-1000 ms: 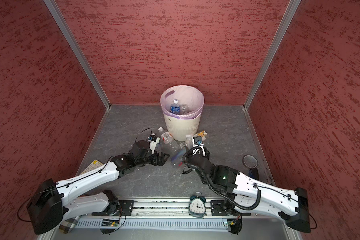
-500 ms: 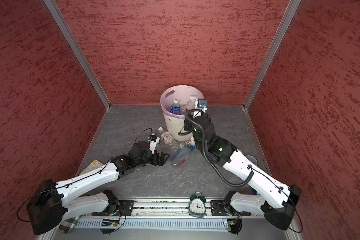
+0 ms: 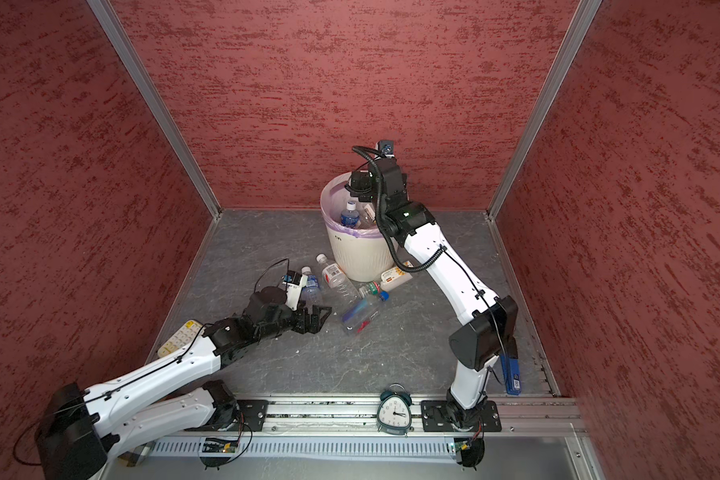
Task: Throw the plastic bottles in the bin
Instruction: 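Draw the right gripper back from the bin while the left gripper lowers toward the pile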
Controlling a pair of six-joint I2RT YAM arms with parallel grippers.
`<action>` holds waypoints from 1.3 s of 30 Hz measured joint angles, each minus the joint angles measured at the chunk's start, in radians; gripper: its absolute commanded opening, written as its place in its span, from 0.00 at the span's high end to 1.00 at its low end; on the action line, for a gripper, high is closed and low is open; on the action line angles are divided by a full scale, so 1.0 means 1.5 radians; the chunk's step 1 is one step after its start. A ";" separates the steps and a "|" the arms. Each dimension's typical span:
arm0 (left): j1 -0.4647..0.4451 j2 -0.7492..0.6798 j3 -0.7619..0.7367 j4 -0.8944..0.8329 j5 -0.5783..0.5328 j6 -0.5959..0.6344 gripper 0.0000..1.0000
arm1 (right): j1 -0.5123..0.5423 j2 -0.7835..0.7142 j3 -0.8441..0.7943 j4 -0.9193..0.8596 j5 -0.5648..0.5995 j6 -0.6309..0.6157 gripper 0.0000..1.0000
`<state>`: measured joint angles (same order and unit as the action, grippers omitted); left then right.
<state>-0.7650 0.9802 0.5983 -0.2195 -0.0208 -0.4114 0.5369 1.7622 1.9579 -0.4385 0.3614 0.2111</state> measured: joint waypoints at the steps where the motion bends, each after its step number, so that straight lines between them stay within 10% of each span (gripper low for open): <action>1: 0.001 0.001 0.000 -0.003 -0.002 0.000 0.01 | 0.000 -0.009 0.000 -0.003 -0.002 -0.001 0.04; 39: -0.040 0.299 0.187 -0.031 0.028 0.068 0.01 | -0.004 -0.462 -0.565 0.024 0.027 0.076 0.03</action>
<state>-0.8246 1.4292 0.8787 -0.2661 0.0212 -0.3099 0.5304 1.0695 1.1110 -0.4026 0.4015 0.3256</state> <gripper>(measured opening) 0.995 0.965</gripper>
